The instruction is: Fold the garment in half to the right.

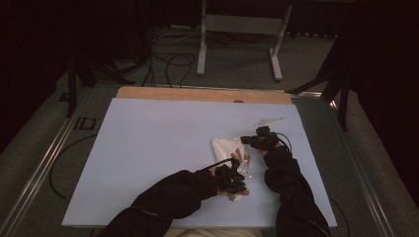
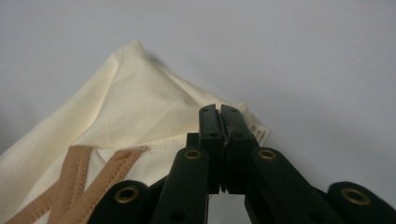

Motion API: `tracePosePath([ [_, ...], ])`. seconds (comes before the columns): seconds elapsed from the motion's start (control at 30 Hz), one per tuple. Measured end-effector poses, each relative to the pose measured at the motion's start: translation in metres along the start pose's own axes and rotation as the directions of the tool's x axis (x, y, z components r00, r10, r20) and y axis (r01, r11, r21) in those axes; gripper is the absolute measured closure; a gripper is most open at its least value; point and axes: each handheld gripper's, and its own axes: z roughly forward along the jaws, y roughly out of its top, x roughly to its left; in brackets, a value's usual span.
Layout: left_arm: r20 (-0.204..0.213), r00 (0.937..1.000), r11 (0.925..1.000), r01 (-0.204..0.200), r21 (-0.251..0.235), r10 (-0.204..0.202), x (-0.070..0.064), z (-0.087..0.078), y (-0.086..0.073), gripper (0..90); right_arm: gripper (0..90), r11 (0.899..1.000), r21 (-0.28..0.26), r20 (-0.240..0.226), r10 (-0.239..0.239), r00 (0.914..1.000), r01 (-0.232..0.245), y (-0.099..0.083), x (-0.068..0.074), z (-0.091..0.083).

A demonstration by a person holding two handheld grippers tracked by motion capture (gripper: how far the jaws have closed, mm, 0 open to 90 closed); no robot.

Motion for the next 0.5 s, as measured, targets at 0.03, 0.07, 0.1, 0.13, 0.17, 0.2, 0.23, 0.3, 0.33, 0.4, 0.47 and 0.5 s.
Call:
tracePosePath([
  [0.03,-0.001,1.0000,1.0000,0.003,-0.004,-0.003,-0.0001,0.0000,-0.0005,82.7,88.5,1.000,0.000,0.000,0.000,1.0000,0.000,0.0000,0.0000,0.0000],
  [0.07,0.001,1.0000,0.9999,0.000,-0.012,0.000,-0.0011,0.0003,-0.0009,80.0,88.0,1.000,0.001,0.001,0.003,1.0000,-0.003,-0.0010,-0.0002,0.0004],
  [0.1,0.001,1.0000,0.9999,0.000,-0.011,0.000,-0.0016,0.0003,-0.0007,78.1,87.3,1.000,-0.002,0.000,0.009,1.0000,-0.009,-0.0028,-0.0008,0.0003],
  [0.13,0.001,1.0000,0.9999,0.000,-0.011,0.000,-0.0016,0.0003,-0.0007,76.7,87.3,1.000,-0.002,0.000,0.009,1.0000,-0.009,-0.0028,-0.0008,0.0003],
  [0.17,0.004,1.0000,0.9999,0.000,-0.016,0.000,-0.0031,0.0003,-0.0001,74.3,86.4,1.000,0.002,0.002,0.017,0.9999,-0.017,-0.0049,-0.0016,0.0007],
  [0.2,0.002,1.0000,0.9998,0.000,-0.018,0.000,-0.0039,0.0005,0.0001,73.3,86.3,1.000,0.004,0.004,0.019,0.9998,-0.019,-0.0054,-0.0014,0.0009],
  [0.23,0.002,1.0000,0.9998,0.000,-0.018,0.000,-0.0039,0.0005,0.0001,71.9,86.3,1.000,0.004,0.004,0.019,0.9998,-0.019,-0.0054,-0.0014,0.0009],
  [0.3,0.005,0.9999,0.9996,-0.009,-0.028,0.009,-0.0058,0.0004,0.0003,68.1,85.5,1.000,0.006,0.007,0.023,0.9997,-0.023,-0.0057,-0.0021,0.0001],
  [0.33,0.013,0.9999,0.9994,-0.002,-0.035,0.003,-0.0064,0.0000,0.0003,67.7,83.1,1.000,-0.002,0.008,0.023,0.9997,-0.023,-0.0054,-0.0029,-0.0011],
  [0.4,0.014,0.9999,0.9990,0.002,-0.045,-0.002,-0.0066,-0.0008,0.0001,66.3,79.3,1.000,-0.004,0.008,0.027,0.9996,-0.027,-0.0042,-0.0033,-0.0034],
  [0.47,0.014,0.9999,0.9987,0.003,-0.052,-0.003,-0.0078,-0.0024,0.0001,63.5,72.4,0.999,-0.019,0.015,0.026,0.9996,-0.025,-0.0026,-0.0031,-0.0066],
  [0.5,0.014,0.9999,0.9987,0.003,-0.052,-0.003,-0.0078,-0.0024,0.0001,61.5,69.8,0.999,-0.025,0.011,0.028,0.9996,-0.028,-0.0018,-0.0030,-0.0082],
])
